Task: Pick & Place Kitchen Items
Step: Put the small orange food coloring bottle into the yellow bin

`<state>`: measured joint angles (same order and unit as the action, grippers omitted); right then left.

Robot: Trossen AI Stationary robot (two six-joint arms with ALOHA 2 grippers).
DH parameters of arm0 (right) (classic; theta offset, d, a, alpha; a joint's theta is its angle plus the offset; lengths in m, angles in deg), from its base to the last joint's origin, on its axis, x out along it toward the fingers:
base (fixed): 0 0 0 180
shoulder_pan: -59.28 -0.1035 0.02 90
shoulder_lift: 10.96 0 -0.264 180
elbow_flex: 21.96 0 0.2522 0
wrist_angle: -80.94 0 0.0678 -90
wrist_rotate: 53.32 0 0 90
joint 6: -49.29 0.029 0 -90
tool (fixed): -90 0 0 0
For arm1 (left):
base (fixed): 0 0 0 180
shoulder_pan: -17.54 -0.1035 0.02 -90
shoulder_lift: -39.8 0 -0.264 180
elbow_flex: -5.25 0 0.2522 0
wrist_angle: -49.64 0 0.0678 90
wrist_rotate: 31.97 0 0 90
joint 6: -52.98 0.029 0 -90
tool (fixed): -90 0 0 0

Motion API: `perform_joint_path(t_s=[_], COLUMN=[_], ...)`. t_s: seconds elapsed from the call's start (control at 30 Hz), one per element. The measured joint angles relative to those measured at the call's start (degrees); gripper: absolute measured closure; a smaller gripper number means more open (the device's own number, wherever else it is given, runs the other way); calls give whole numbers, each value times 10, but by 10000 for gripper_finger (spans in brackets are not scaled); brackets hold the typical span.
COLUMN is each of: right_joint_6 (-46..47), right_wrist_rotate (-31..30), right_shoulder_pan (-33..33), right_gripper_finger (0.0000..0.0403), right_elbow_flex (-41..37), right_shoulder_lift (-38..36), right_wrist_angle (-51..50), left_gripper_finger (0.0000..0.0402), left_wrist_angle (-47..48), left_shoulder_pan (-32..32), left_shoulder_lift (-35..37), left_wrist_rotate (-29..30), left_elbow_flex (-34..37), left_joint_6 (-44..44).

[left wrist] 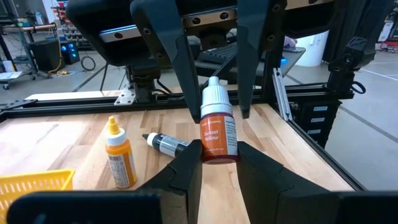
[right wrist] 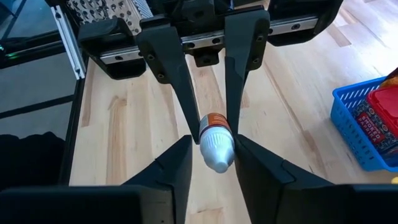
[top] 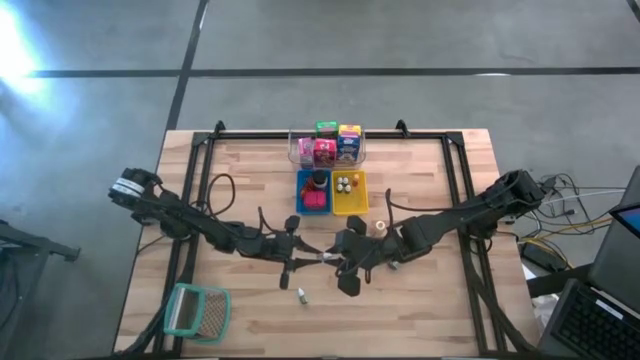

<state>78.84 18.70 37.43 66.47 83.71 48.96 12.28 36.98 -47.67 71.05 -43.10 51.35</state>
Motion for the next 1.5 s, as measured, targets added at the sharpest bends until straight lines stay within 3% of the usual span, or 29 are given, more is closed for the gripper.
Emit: perform_joint_path(t_s=[0.3, 0.6, 0.73, 0.93, 1.03, 1.17, 1.5], right_joint_6=[0, 0, 0, 5, 28, 74, 158], right_wrist_rotate=[-1, -1, -1, 0, 0, 0, 4], right_shoulder_pan=[0, 1, 4, 17, 38, 91, 215], right_gripper_finger=[333, 325, 333, 334, 329, 334, 328], right_elbow_flex=[0, 0, 0, 0, 0, 0, 0], right_shoulder_lift=[0, 0, -3, -11, -13, -11, -9], right_wrist_angle=[0, 0, -12, -29, -60, -150, -191], left_gripper_finger=[307, 299, 255, 165, 140, 135, 140], left_wrist_angle=[1, 5, 36, 165, 238, 262, 252], left_shoulder_pan=[0, 0, 0, -6, -7, -7, -8], left_shoulder_lift=[0, 2, 17, 88, 132, 180, 247], left_wrist_rotate=[-2, -6, -8, 4, 40, 91, 96], left_elbow_flex=[0, 0, 0, 1, 5, 37, 77], left_joint_6=[0, -15, -18, -8, -8, -8, -22])
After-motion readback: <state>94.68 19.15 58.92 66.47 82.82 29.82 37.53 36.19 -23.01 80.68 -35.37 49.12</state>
